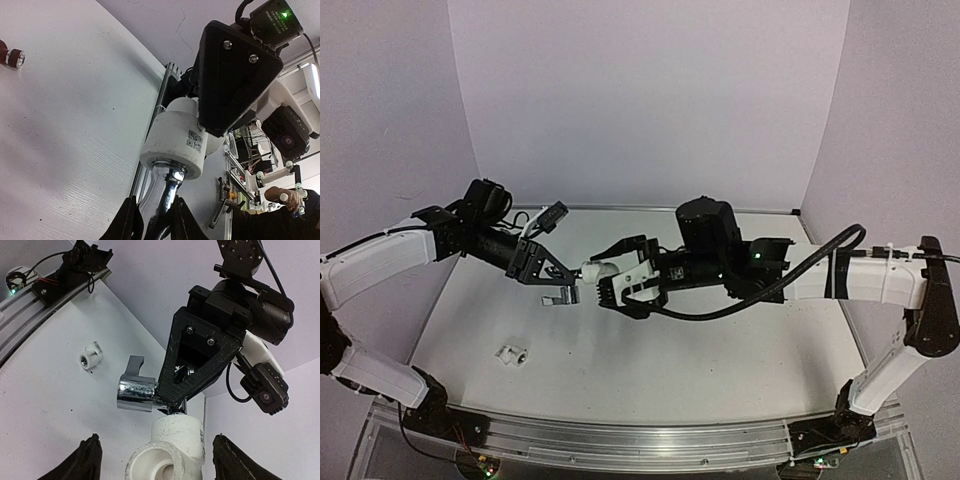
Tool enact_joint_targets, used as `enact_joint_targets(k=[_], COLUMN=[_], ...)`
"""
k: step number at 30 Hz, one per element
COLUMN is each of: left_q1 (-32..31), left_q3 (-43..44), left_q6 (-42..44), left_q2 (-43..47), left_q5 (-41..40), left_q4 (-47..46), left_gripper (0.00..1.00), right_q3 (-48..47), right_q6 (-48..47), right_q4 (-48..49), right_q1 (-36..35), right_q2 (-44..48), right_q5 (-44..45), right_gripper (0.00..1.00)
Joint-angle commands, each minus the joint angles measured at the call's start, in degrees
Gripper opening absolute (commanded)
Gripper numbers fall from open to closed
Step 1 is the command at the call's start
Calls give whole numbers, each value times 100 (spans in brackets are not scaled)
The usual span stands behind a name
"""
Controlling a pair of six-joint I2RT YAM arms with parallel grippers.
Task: Install the water faucets
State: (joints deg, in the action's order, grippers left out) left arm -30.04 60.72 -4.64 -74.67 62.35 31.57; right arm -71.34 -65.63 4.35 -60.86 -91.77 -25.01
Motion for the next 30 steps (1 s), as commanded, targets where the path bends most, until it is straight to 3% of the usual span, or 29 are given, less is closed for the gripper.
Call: enact_joint_targets(k=[1, 8, 12, 16, 19, 22, 26, 28, 30], left_q1=[24, 23, 20, 16, 7, -1, -11, -14, -19], left_q3=[311, 352, 342, 367, 252, 103, -127, -183, -246], left_q6=[-12, 107, 381, 846, 1128, 1383, 1648, 1719, 1739], left_q2=[32, 50, 267, 547, 755, 987, 1243, 1344, 1417], left_q5=[304, 114, -1073, -2757, -3581, -3815, -3806, -3763, -3736], left_q4=[-73, -49, -43, -127, -323, -492, -686, -723, -748], left_gripper=[0, 0, 0, 0, 0, 0, 0, 0, 0], right_q3=[27, -21, -74, -199, -423, -935, -2031, -2293, -2274], right_q6=[66, 476, 1326, 2965, 4870, 7327, 10443, 11544, 12124], right_q4=[601, 722, 621, 518, 516, 783, 895, 933, 1033], right_q1=[-49, -58, -58, 8, 406, 904, 1194, 1224, 1257], right_q2=[-120, -232, -232, -371, -622, -1205, -2257, -2651, -2763], right_q5=[298, 467, 36, -416, -1454, -3009, -4278, -4544, -4540], right_gripper=[58, 21, 0, 0, 0, 0, 0, 1, 11])
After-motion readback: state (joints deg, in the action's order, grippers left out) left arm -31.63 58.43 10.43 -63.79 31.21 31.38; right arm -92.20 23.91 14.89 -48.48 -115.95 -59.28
